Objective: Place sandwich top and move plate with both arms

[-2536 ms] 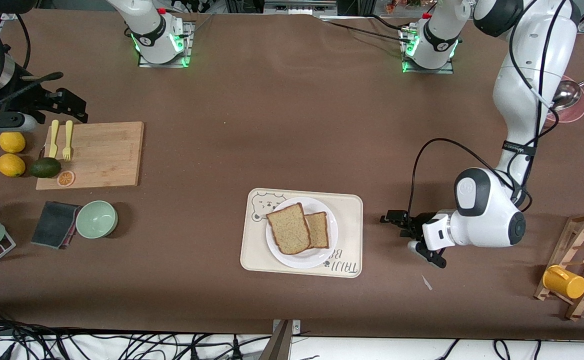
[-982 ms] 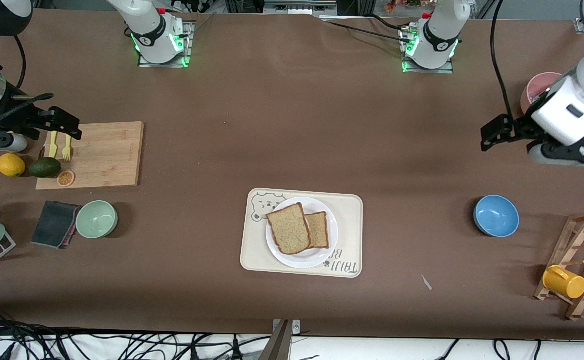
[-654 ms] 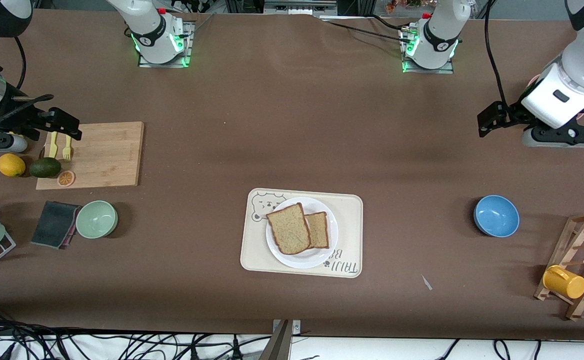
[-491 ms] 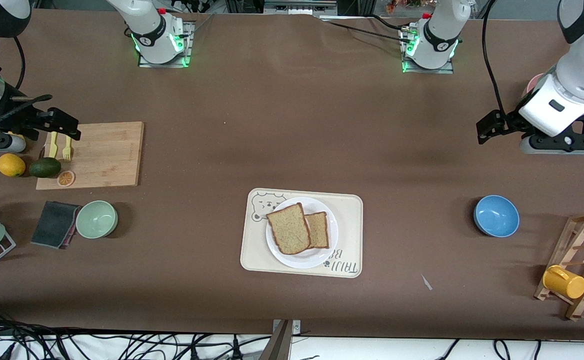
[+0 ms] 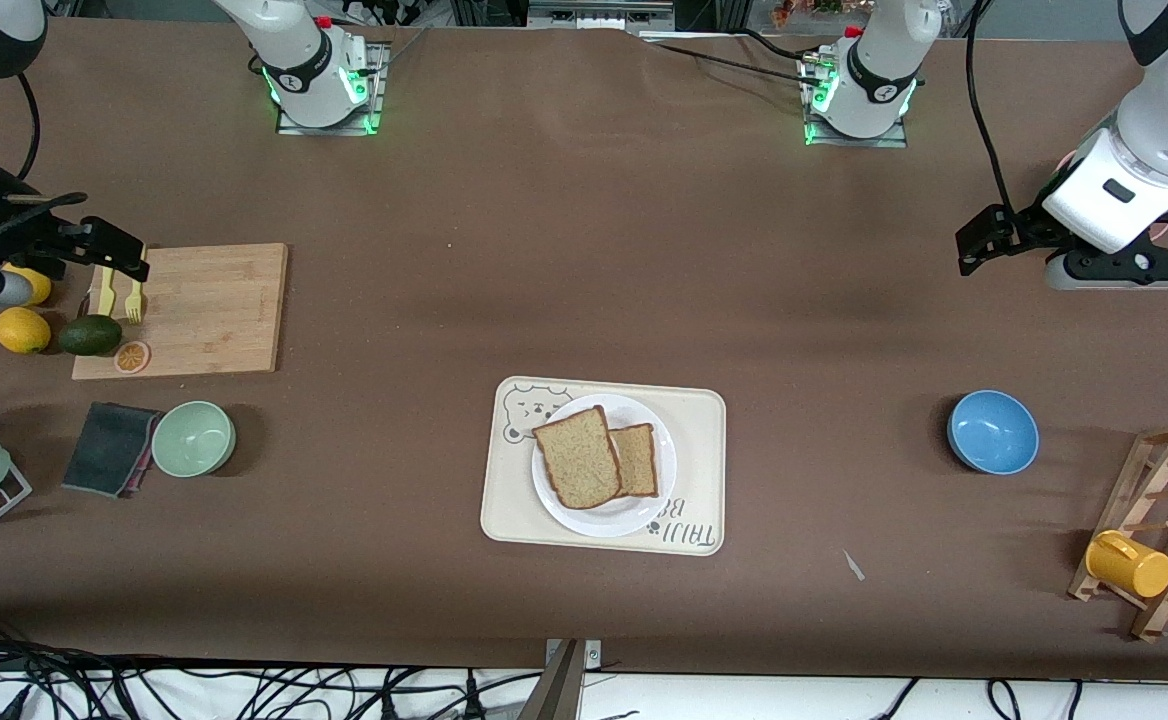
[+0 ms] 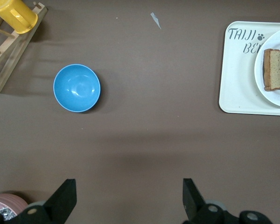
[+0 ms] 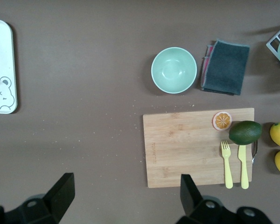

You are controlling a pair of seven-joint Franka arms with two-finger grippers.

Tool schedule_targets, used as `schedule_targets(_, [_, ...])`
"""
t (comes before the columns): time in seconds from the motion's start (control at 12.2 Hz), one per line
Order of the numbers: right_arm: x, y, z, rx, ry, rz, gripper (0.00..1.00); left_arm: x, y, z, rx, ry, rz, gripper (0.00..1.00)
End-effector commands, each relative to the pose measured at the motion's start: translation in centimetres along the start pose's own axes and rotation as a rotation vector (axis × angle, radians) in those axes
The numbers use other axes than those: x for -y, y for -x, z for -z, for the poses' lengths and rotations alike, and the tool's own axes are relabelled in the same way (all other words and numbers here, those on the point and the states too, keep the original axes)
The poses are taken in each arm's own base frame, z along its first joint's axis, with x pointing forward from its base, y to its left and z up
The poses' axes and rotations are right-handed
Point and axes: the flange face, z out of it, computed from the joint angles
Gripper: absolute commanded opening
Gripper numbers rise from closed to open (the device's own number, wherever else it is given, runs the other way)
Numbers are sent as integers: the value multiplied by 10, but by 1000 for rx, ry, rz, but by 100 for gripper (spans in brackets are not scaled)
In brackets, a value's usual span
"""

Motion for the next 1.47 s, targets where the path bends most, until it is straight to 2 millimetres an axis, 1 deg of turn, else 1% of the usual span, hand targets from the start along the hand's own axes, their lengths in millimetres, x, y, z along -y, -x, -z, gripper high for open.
schedule_targets(0.0, [-7, 0, 2, 9, -1, 0, 100, -7, 7, 3, 5, 26, -18, 100])
schedule_targets(0.16, [-6, -4, -4, 16, -5, -8, 100, -8, 7, 4, 3, 26, -21, 100])
schedule_targets(0.41, [-8, -7, 7, -14, -4, -22, 100, -4, 1, 1, 0, 25, -14, 100])
schedule_targets(0.49, [-8, -10, 9, -22, -3, -20, 100, -5, 1, 1, 0, 25, -17, 100])
schedule_targets(0.65, [-8, -10, 14, -28, -3, -19, 100, -5, 1, 2, -1, 26, -15, 100])
schedule_targets(0.98, [-4, -12, 9, -19, 0, -6, 100, -8, 2, 3, -3, 23, -22, 100])
schedule_targets(1.39, [-5, -12, 8, -13, -2, -8, 100, -9, 2, 3, -3, 23, -23, 100])
